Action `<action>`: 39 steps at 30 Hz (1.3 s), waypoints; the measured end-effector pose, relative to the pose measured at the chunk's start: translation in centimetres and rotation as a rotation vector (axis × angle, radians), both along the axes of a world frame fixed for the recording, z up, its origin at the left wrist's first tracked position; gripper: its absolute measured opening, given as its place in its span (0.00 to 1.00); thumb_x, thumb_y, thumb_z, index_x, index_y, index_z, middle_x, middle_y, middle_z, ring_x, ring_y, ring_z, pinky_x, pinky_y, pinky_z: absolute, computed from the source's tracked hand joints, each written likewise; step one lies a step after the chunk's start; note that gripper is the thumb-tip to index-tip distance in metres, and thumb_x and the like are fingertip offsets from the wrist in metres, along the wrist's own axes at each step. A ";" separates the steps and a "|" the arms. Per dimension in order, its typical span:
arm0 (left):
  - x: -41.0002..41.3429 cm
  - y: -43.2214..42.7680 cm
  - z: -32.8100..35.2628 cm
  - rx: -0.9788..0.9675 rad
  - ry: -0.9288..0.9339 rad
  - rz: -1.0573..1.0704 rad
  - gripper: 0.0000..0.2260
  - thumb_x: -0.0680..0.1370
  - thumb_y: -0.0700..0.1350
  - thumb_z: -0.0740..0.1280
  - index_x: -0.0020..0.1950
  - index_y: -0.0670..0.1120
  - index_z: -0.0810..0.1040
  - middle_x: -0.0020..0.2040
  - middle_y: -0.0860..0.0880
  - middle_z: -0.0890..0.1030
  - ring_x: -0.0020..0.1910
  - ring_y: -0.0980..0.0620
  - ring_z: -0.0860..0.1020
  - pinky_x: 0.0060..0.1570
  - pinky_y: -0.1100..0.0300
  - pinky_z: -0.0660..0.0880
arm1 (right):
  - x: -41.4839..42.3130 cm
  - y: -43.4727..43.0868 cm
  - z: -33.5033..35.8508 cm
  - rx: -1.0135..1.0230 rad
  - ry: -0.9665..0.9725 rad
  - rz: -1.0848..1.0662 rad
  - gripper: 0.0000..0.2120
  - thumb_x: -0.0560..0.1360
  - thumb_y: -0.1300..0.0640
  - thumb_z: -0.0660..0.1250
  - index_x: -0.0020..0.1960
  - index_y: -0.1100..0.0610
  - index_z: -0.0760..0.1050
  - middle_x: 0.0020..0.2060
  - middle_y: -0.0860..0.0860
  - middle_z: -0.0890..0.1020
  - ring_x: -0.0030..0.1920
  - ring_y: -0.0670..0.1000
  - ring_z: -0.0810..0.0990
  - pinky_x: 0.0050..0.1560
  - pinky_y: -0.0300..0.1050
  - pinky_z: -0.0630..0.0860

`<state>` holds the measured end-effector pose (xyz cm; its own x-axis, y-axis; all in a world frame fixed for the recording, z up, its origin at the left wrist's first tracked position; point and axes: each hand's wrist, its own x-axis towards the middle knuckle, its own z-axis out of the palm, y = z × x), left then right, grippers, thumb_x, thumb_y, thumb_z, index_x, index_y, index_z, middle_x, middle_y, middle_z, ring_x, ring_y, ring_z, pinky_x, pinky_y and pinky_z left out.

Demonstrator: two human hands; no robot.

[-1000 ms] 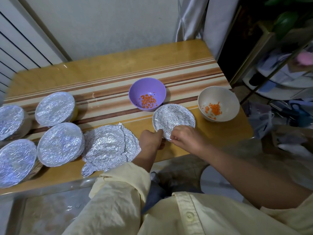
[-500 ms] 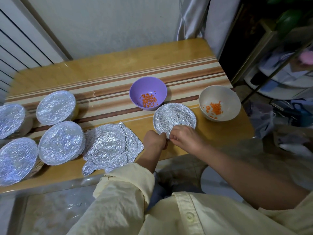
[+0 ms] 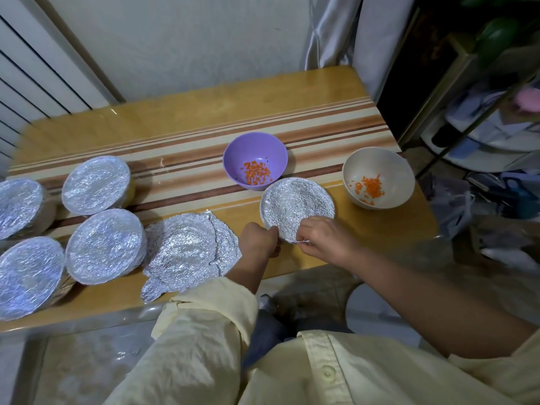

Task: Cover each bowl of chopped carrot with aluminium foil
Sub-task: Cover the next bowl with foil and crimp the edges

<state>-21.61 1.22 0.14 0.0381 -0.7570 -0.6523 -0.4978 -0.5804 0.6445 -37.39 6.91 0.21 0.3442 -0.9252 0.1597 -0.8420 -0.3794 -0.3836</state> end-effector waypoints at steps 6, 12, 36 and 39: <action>0.0 2.1 0.2 -0.063 -0.005 0.083 0.17 0.67 0.55 0.72 0.27 0.43 0.82 0.25 0.47 0.81 0.33 0.45 0.84 0.46 0.51 0.82 | 1.2 -0.4 -0.1 0.019 0.006 -0.041 0.08 0.62 0.66 0.74 0.33 0.60 0.74 0.30 0.53 0.76 0.31 0.56 0.77 0.31 0.45 0.72; 0.1 1.9 -1.1 -0.027 0.121 0.196 0.08 0.62 0.52 0.71 0.24 0.51 0.83 0.29 0.42 0.83 0.32 0.40 0.83 0.48 0.41 0.82 | 1.6 -0.4 -0.3 0.028 -0.013 -0.078 0.09 0.60 0.66 0.75 0.33 0.59 0.75 0.30 0.53 0.76 0.30 0.56 0.77 0.29 0.44 0.71; 0.6 0.1 0.4 0.032 0.157 0.252 0.18 0.67 0.34 0.73 0.17 0.41 0.75 0.23 0.42 0.78 0.27 0.44 0.77 0.47 0.42 0.81 | 0.0 0.1 0.4 -0.009 -0.030 -0.036 0.13 0.61 0.63 0.80 0.36 0.58 0.76 0.33 0.51 0.77 0.35 0.53 0.77 0.36 0.39 0.64; 0.6 0.5 0.4 0.031 0.154 0.239 0.14 0.67 0.45 0.75 0.23 0.42 0.79 0.28 0.42 0.82 0.27 0.43 0.79 0.48 0.41 0.82 | 0.3 -0.1 0.4 -0.003 -0.053 -0.050 0.11 0.62 0.64 0.79 0.35 0.59 0.76 0.32 0.51 0.77 0.34 0.53 0.77 0.37 0.37 0.62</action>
<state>-21.06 1.76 0.52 0.1112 -0.7178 -0.6873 -0.2419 -0.6903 0.6819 -37.07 6.78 0.61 0.2888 -0.9405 0.1790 -0.8386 -0.3387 -0.4267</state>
